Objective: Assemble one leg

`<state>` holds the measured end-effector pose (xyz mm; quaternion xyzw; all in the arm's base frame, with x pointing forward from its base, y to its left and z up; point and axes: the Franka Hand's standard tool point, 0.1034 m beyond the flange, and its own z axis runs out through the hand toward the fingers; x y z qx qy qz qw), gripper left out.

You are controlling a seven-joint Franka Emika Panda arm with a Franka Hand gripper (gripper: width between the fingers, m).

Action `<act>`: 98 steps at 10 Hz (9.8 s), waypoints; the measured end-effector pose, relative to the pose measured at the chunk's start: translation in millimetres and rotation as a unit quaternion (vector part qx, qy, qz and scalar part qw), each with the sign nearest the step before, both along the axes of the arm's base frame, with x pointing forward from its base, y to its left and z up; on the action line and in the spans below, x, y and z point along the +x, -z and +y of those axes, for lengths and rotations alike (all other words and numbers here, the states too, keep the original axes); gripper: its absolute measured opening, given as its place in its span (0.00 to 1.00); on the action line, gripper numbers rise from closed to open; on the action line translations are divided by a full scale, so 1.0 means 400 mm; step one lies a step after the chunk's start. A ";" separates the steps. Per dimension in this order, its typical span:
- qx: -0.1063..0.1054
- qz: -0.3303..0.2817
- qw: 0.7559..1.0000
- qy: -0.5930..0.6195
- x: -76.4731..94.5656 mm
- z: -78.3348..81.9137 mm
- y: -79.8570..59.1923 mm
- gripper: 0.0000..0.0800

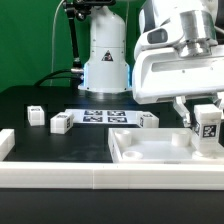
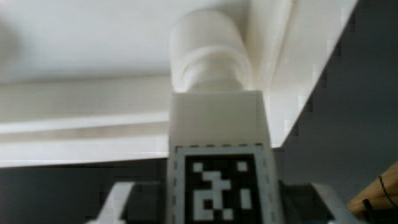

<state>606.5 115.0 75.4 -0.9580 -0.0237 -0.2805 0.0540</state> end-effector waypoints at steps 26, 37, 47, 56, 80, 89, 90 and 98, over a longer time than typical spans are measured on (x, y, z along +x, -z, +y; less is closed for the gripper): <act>0.017 0.307 0.951 -0.014 0.003 -0.001 -0.001 0.81; 0.043 0.295 0.951 0.079 0.029 0.001 -0.005 0.37; 0.166 0.292 0.777 0.533 0.013 0.018 0.004 0.37; 0.070 0.314 0.910 0.262 0.003 0.014 0.010 0.81; 0.067 0.285 0.908 0.300 0.027 0.006 0.001 0.36; 0.115 0.288 0.844 0.437 0.027 0.009 0.003 0.78; 0.110 0.288 0.855 0.418 0.030 0.009 0.000 0.78; -0.010 0.294 0.955 0.031 0.016 0.016 0.001 0.81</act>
Offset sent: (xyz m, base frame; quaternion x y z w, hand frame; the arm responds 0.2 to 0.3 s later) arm -0.0108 0.0098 -0.0149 -0.0130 0.0046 -0.0014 0.9999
